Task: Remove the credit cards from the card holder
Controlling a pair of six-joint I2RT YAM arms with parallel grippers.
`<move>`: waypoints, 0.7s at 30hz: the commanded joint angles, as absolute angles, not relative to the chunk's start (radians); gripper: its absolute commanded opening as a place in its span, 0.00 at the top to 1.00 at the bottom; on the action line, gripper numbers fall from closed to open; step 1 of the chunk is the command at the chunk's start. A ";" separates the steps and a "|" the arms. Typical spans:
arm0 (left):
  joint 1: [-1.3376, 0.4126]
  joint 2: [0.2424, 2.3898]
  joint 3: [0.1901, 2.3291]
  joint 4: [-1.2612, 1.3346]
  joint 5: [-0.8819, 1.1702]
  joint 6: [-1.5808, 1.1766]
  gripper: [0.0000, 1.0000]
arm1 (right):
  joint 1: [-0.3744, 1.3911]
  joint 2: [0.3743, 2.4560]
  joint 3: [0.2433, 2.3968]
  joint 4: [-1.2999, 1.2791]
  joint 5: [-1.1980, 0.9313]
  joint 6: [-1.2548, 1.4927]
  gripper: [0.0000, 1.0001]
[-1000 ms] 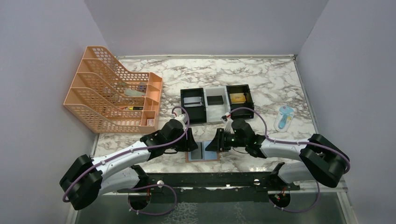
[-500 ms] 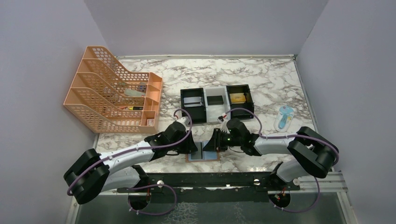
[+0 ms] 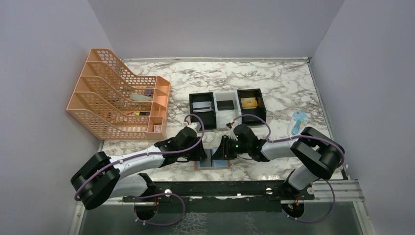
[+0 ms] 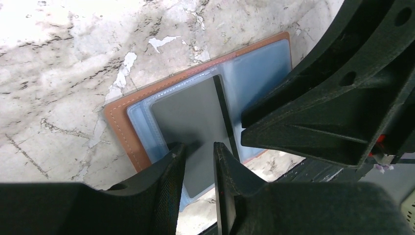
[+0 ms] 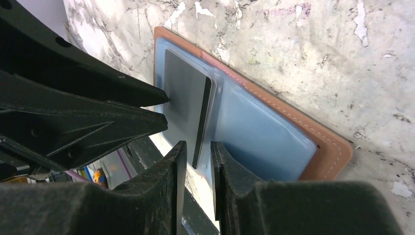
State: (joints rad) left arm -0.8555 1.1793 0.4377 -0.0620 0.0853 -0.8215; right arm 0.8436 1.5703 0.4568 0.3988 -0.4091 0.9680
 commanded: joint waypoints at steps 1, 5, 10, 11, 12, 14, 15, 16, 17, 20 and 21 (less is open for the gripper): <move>-0.864 1.212 0.424 -0.083 0.060 -0.802 0.71 | 0.850 1.601 0.471 0.435 -0.388 0.980 0.75; -0.866 1.204 0.418 -0.108 0.043 -0.804 0.71 | 0.851 1.612 0.459 0.437 -0.362 0.998 0.75; -0.868 1.149 0.434 -0.166 0.002 -0.788 0.62 | 0.854 1.607 0.454 0.418 -0.314 1.010 0.75; -0.868 1.144 0.439 -0.174 0.000 -0.786 0.61 | 0.854 1.605 0.456 0.412 -0.311 1.009 0.75; -0.868 1.142 0.439 -0.177 0.001 -0.785 0.60 | 0.855 1.603 0.460 0.404 -0.307 1.008 0.75; -0.867 1.150 0.435 -0.172 0.007 -0.790 0.60 | 0.857 1.601 0.463 0.400 -0.305 1.005 0.76; -0.868 1.158 0.435 -0.173 0.014 -0.795 0.60 | 0.860 1.598 0.464 0.398 -0.306 1.006 0.76; -0.870 1.164 0.436 -0.170 0.024 -0.797 0.62 | 0.862 1.592 0.465 0.395 -0.307 1.005 0.76; -0.874 1.170 0.437 -0.166 0.033 -0.798 0.63 | 0.865 1.585 0.465 0.394 -0.306 1.005 0.76; -0.879 1.183 0.439 -0.162 0.030 -0.793 0.65 | 0.868 1.575 0.471 0.392 -0.314 0.999 0.76; -0.881 1.188 0.441 -0.161 0.027 -0.792 0.66 | 0.868 1.577 0.478 0.390 -0.319 0.997 0.76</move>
